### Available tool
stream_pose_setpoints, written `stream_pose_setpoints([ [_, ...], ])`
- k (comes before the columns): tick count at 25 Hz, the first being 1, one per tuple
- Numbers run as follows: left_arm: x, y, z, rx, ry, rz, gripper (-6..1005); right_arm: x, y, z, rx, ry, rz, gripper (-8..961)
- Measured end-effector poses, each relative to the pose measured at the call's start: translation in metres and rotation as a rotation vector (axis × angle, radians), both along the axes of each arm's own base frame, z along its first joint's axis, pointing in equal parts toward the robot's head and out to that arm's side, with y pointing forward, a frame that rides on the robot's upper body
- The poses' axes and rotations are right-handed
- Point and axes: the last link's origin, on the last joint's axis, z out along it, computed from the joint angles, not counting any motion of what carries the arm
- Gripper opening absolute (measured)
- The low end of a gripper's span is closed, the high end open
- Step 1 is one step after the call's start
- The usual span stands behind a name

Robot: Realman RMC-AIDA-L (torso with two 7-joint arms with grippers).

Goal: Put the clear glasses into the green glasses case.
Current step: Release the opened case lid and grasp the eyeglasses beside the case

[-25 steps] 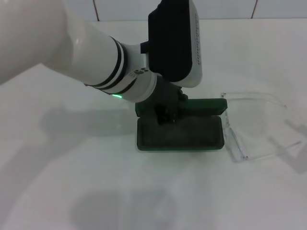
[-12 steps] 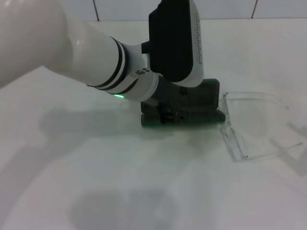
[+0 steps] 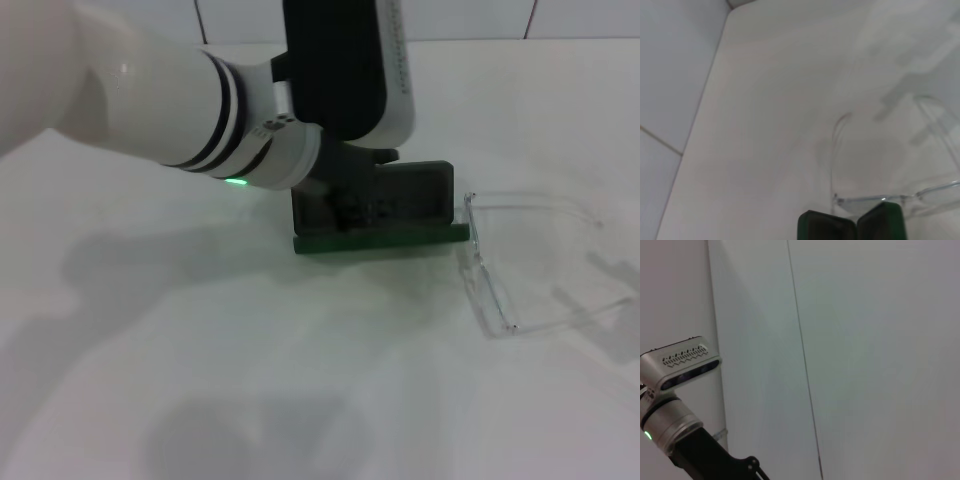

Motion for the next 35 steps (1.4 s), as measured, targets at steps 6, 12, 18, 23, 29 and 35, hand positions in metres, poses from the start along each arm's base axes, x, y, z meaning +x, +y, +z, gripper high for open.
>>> stream_pose_setpoints([
  [6,-0.023,0.007,-0.010,0.005,0.015,0.072,477,0.001,-0.001,-0.001,0.000,0.002,-0.005,640],
  [12,-0.036,0.012,-0.019,0.025,0.003,0.108,472,0.001,-0.002,-0.001,0.001,0.001,-0.007,640],
  [18,-0.043,0.009,-0.030,0.010,0.016,0.112,471,0.001,-0.002,-0.002,0.000,0.003,-0.008,639],
  [23,-0.047,0.005,-0.036,-0.008,0.027,0.115,471,0.001,-0.002,-0.002,0.001,0.008,-0.012,638],
  [29,-0.050,-0.003,-0.039,-0.045,0.022,0.141,470,0.001,-0.002,-0.003,0.000,0.009,-0.015,638],
  [35,-0.055,-0.015,-0.043,-0.092,0.042,0.168,470,0.002,-0.003,-0.002,0.001,0.008,-0.019,637],
])
